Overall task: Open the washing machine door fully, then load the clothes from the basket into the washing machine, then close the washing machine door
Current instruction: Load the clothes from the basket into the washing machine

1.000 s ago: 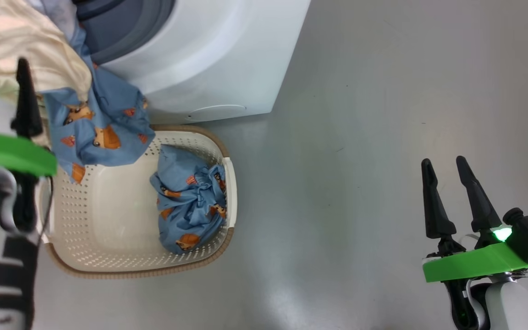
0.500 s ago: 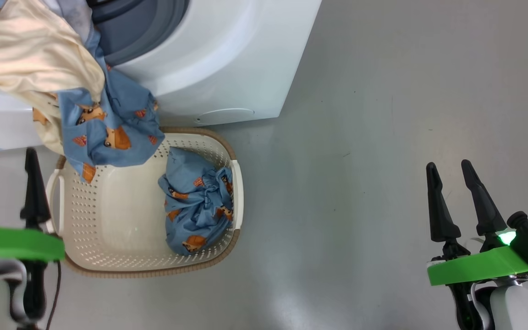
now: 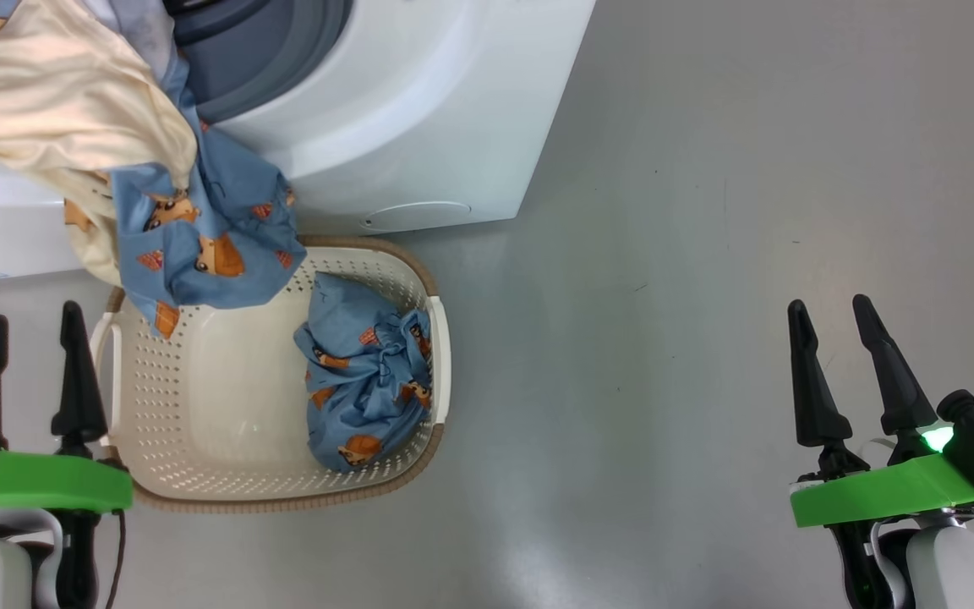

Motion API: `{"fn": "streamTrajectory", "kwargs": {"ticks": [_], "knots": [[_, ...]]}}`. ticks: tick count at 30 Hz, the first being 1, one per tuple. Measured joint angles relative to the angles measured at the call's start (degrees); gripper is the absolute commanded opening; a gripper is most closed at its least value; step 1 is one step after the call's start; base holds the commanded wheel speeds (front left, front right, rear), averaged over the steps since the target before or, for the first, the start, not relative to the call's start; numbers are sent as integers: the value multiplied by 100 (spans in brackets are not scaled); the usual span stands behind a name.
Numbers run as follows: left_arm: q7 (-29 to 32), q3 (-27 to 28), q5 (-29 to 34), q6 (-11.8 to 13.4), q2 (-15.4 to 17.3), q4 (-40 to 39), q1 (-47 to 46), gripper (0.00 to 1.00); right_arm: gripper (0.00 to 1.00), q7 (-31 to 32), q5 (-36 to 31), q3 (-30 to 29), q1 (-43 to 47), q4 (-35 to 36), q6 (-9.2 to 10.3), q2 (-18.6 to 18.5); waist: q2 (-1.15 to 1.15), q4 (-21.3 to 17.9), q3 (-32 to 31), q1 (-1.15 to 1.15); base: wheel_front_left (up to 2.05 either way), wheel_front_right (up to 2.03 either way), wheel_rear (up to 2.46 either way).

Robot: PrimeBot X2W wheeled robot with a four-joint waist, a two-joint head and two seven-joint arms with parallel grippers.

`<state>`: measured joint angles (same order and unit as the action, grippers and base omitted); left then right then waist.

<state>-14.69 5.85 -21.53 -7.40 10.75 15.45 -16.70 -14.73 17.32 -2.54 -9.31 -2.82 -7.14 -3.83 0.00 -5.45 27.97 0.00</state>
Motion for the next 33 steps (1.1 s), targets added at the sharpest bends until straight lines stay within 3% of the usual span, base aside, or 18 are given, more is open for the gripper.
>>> {"fn": "streamTrajectory", "kwargs": {"ticks": [11,33], "knots": [[1,-517,-354,0,-35,744,-341,100,100,0,-1,51,-2,8,0,1,0,-9,109,0,0,0,0],[5,-2006,-1217,0,580,3133,-2777,100,100,0,-2,183,-165,68,0,48,0,-115,721,0,0,0,0]]}}
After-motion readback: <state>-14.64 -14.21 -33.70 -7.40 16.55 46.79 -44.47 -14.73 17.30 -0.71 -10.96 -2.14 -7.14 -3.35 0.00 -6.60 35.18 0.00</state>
